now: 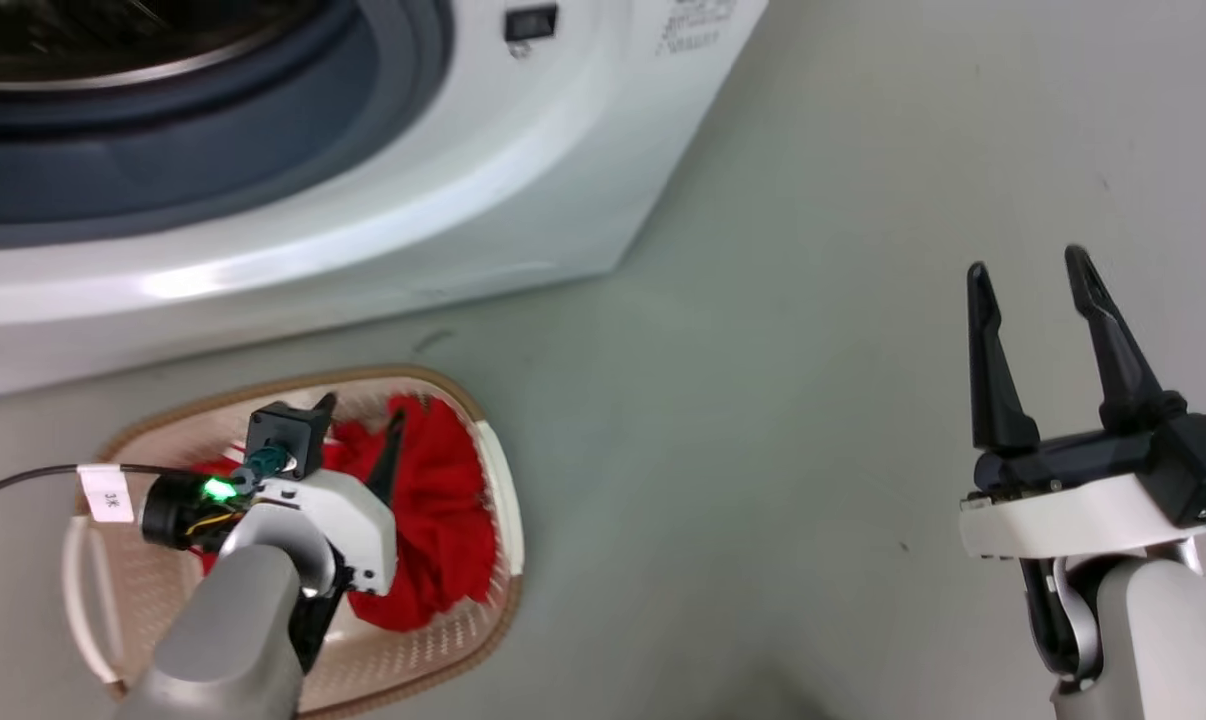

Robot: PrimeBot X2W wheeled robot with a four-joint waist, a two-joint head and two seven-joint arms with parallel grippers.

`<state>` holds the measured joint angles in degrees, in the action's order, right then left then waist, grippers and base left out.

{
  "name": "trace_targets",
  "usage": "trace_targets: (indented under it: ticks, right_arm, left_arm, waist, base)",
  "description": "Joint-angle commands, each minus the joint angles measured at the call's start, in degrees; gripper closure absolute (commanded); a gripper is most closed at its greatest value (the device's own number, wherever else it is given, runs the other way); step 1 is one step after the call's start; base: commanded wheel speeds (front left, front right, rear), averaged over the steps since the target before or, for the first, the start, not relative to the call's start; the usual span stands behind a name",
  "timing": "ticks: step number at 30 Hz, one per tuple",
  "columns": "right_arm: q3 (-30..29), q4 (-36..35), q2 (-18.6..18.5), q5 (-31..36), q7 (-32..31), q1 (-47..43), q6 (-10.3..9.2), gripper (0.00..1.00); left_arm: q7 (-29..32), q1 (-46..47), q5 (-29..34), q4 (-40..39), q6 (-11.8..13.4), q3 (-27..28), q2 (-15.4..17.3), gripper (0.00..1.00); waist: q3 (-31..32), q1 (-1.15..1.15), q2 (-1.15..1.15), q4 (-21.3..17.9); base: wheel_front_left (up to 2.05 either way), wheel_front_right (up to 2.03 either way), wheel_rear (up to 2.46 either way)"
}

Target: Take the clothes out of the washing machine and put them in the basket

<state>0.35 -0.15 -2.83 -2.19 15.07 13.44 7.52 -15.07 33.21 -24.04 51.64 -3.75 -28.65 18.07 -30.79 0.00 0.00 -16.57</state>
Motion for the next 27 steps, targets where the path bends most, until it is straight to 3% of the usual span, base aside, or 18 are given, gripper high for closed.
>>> trace_targets:
  ticks: [1,9,15,27]
  right_arm:
    - [-0.53,0.26,-0.09,0.53,0.15,-0.81,-0.06,0.0]
    - [-3.83,1.78,-0.09,2.96,0.15,-4.68,-0.06,0.0]
    - [-5.39,2.03,-0.07,3.74,0.15,-6.36,-0.05,0.0]
    - [-6.07,2.61,-0.06,3.73,0.15,-11.97,-0.06,0.0]
  left_arm:
    - [-0.13,-1.86,0.44,-2.62,0.35,1.51,-0.33,0.0]
    - [-0.14,-8.81,2.98,-16.3,0.49,10.21,-3.09,0.0]
    - [-0.14,-13.74,4.3,-24.76,-1.12,16.0,-5.21,0.0]
    - [-0.14,-26.63,14.39,-40.15,2.15,24.07,-8.3,0.0]
  waist:
    - [5.29,0.0,0.0,3.55]
    - [14.77,0.0,0.0,9.68]
    - [19.19,0.0,0.0,13.2]
    - [26.47,0.0,0.0,16.49]
  base:
    - [0.0,0.0,0.0]
    - [0.0,0.0,0.0]
    - [0.0,0.0,0.0]
    - [0.0,0.0,0.0]
